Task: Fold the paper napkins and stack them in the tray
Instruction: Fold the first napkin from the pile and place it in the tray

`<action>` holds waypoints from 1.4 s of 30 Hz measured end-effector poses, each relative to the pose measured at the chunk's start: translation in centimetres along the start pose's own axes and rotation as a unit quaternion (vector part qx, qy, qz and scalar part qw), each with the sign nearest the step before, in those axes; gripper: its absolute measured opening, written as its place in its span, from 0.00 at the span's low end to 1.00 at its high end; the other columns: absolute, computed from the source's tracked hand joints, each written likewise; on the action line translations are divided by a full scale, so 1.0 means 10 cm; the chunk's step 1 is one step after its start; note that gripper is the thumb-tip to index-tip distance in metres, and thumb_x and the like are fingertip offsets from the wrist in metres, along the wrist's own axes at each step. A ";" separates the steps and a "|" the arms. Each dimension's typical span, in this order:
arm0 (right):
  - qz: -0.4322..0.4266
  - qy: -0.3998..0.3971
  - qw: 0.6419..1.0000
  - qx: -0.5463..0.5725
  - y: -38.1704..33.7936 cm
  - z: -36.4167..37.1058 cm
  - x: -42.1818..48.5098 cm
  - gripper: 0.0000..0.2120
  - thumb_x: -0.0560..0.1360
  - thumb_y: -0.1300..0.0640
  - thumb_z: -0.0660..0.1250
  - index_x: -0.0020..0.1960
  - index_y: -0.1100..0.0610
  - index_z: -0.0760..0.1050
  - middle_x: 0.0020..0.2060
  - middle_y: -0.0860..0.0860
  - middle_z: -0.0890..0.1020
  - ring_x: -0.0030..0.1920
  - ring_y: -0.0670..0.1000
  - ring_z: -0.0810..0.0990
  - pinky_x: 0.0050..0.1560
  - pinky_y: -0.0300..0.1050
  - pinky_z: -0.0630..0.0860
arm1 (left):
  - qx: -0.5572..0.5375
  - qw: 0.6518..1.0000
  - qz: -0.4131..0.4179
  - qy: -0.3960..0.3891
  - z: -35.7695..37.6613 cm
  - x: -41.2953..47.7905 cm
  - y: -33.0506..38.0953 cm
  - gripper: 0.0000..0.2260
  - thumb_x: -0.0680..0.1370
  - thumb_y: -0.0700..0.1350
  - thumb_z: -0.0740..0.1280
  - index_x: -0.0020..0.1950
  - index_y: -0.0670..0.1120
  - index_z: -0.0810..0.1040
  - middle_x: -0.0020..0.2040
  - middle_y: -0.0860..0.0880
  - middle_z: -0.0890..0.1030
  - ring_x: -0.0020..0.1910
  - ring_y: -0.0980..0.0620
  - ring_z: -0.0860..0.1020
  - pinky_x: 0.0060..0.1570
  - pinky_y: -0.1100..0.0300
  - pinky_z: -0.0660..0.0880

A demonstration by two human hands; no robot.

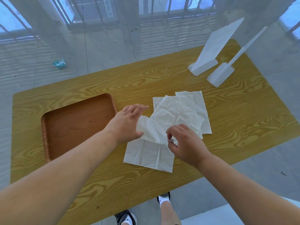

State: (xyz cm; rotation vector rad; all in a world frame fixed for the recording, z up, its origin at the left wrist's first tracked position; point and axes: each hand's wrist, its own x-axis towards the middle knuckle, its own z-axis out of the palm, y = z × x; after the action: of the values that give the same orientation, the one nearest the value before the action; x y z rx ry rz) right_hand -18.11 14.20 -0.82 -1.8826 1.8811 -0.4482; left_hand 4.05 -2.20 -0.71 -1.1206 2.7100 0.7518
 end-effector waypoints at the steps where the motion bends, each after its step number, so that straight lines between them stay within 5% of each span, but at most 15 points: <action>1: -0.024 -0.005 1.000 -0.008 -0.02 0.01 -0.05 0.06 0.76 0.59 0.71 0.48 0.52 0.75 0.47 0.45 0.83 0.54 0.49 0.78 0.53 0.46 0.79 | 0.025 0.999 0.019 -0.010 -0.01 -0.01 0.03 0.45 0.74 0.57 0.75 0.83 0.59 0.52 0.82 0.54 0.60 0.81 0.49 0.57 0.78 0.50 0.59; 4: -0.088 -0.024 0.995 -0.046 -0.05 0.06 -0.17 0.04 0.75 0.59 0.69 0.47 0.53 0.75 0.50 0.46 0.83 0.55 0.52 0.79 0.55 0.48 0.79 | 0.061 0.996 0.047 -0.035 0.02 -0.03 0.08 0.37 0.76 0.56 0.73 0.81 0.58 0.60 0.80 0.55 0.66 0.80 0.50 0.62 0.79 0.50 0.59; 8: -0.127 -0.065 0.986 -0.081 -0.05 0.17 -0.27 0.06 0.73 0.56 0.69 0.49 0.53 0.75 0.50 0.47 0.81 0.52 0.53 0.78 0.54 0.48 0.78 | 0.132 0.982 0.112 -0.073 0.06 -0.17 0.08 0.09 0.80 0.53 0.68 0.59 0.56 0.78 0.58 0.57 0.82 0.61 0.52 0.79 0.61 0.53 0.74; 13: -0.114 -0.145 0.977 -0.108 -0.02 0.32 -0.39 0.18 0.75 0.37 0.66 0.54 0.50 0.75 0.50 0.45 0.77 0.52 0.51 0.75 0.57 0.46 0.75 | 0.141 0.971 0.093 -0.167 0.28 -0.47 0.04 0.25 0.72 0.73 0.62 0.59 0.58 0.77 0.51 0.59 0.81 0.51 0.54 0.79 0.52 0.52 0.78; 16: -0.086 -0.147 0.979 -0.108 -0.01 0.37 -0.43 0.23 0.75 0.30 0.61 0.56 0.48 0.76 0.51 0.44 0.77 0.53 0.49 0.74 0.58 0.45 0.73 | 0.104 0.982 0.038 -0.154 0.35 -0.51 -0.03 0.31 0.71 0.80 0.55 0.57 0.58 0.77 0.49 0.60 0.78 0.49 0.56 0.77 0.47 0.54 0.77; 23: 0.085 -0.091 0.987 -0.098 0.04 0.40 -0.15 0.19 0.79 0.42 0.64 0.66 0.50 0.73 0.57 0.47 0.77 0.58 0.50 0.74 0.62 0.46 0.73 | 0.162 0.986 0.005 -0.048 0.49 -0.33 -0.07 0.27 0.80 0.65 0.65 0.74 0.51 0.71 0.66 0.51 0.75 0.64 0.49 0.73 0.62 0.52 0.75; 30: 0.117 -0.126 0.979 -0.112 0.02 0.37 0.10 0.07 0.79 0.48 0.64 0.53 0.51 0.76 0.48 0.47 0.75 0.53 0.50 0.72 0.55 0.45 0.72 | 0.091 0.992 -0.050 -0.073 0.50 -0.24 -0.02 0.07 0.80 0.56 0.67 0.51 0.54 0.76 0.53 0.53 0.75 0.56 0.50 0.74 0.53 0.55 0.76; 33: 0.113 -0.129 0.982 -0.071 -0.05 0.25 0.24 0.05 0.78 0.51 0.65 0.51 0.50 0.76 0.45 0.46 0.76 0.50 0.50 0.72 0.52 0.45 0.71 | -0.006 0.991 -0.112 -0.077 0.47 -0.28 -0.03 0.04 0.78 0.49 0.66 0.43 0.55 0.73 0.43 0.57 0.79 0.44 0.54 0.78 0.39 0.58 0.76; 38: 0.117 -0.078 0.990 0.024 -0.23 0.06 0.61 0.06 0.77 0.59 0.64 0.52 0.53 0.77 0.41 0.47 0.81 0.43 0.51 0.78 0.41 0.49 0.74 | -0.129 0.969 -0.187 -0.098 0.44 -0.46 -0.07 0.11 0.74 0.52 0.72 0.53 0.57 0.74 0.42 0.56 0.82 0.40 0.57 0.80 0.36 0.58 0.77; 42: 0.089 0.001 0.996 -0.016 -0.38 0.10 0.84 0.15 0.78 0.60 0.64 0.64 0.55 0.76 0.53 0.50 0.82 0.54 0.55 0.76 0.55 0.53 0.75 | -0.051 0.982 -0.177 -0.051 0.48 -0.64 -0.08 0.13 0.74 0.57 0.72 0.53 0.56 0.71 0.41 0.56 0.79 0.37 0.55 0.79 0.33 0.57 0.76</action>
State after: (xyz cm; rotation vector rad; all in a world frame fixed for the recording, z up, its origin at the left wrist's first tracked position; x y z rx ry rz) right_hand -14.18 5.83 -0.35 -1.7148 2.0457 -0.3636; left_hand 8.75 3.71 -3.41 -1.4897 2.3180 0.8661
